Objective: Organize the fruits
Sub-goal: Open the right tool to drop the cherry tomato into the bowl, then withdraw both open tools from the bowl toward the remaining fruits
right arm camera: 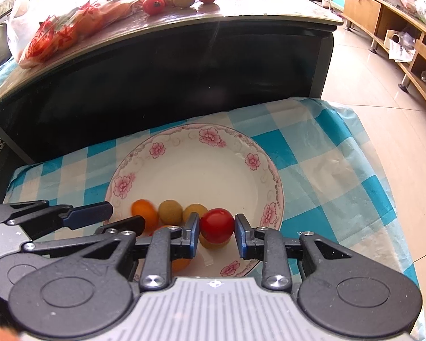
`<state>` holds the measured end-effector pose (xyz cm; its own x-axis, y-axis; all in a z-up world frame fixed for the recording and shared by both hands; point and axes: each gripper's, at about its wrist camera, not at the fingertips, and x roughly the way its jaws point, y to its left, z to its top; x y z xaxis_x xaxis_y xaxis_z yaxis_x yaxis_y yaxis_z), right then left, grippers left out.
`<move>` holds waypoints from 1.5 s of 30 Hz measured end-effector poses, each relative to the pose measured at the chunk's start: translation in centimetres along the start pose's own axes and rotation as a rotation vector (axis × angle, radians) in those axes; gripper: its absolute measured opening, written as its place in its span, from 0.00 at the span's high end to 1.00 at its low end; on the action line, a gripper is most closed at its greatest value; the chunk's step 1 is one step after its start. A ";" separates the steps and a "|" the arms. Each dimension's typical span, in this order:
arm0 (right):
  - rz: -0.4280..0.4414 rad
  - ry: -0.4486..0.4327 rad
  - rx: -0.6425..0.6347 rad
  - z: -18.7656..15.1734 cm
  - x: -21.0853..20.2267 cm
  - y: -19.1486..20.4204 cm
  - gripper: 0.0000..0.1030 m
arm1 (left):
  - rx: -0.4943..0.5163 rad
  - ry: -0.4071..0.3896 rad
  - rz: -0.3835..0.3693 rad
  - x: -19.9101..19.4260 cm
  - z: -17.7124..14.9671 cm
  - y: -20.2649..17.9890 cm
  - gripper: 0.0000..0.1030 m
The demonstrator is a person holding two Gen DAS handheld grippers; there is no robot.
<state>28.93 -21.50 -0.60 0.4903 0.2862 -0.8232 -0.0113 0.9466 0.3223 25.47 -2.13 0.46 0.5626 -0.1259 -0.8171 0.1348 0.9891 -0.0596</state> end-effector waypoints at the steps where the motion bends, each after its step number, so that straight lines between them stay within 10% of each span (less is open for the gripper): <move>1: 0.001 -0.002 0.002 0.1 -0.1 0.0 0.69 | -0.002 -0.002 0.000 0.0 0.0 0.0 0.58; 17: 0.022 -0.037 0.034 0.6 -1.1 0.0 0.69 | -0.027 -0.022 -0.009 -0.8 0.2 0.4 0.54; 21: 0.062 -0.044 0.042 0.5 -1.6 0.2 0.63 | -0.004 -0.033 -0.029 -1.3 0.0 0.0 0.35; 26: 0.043 -0.073 -0.003 0.0 -2.4 1.6 0.63 | 0.115 -0.053 0.025 -2.1 -0.7 -1.7 0.40; 45: 0.049 -0.019 0.005 -5.6 -4.8 1.8 0.63 | 0.037 0.005 0.064 -5.1 -5.8 1.6 0.36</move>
<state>21.63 -20.37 1.31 0.5060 0.3292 -0.7973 -0.0310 0.9306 0.3647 18.14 0.48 1.19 0.5667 -0.0624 -0.8216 0.1287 0.9916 0.0135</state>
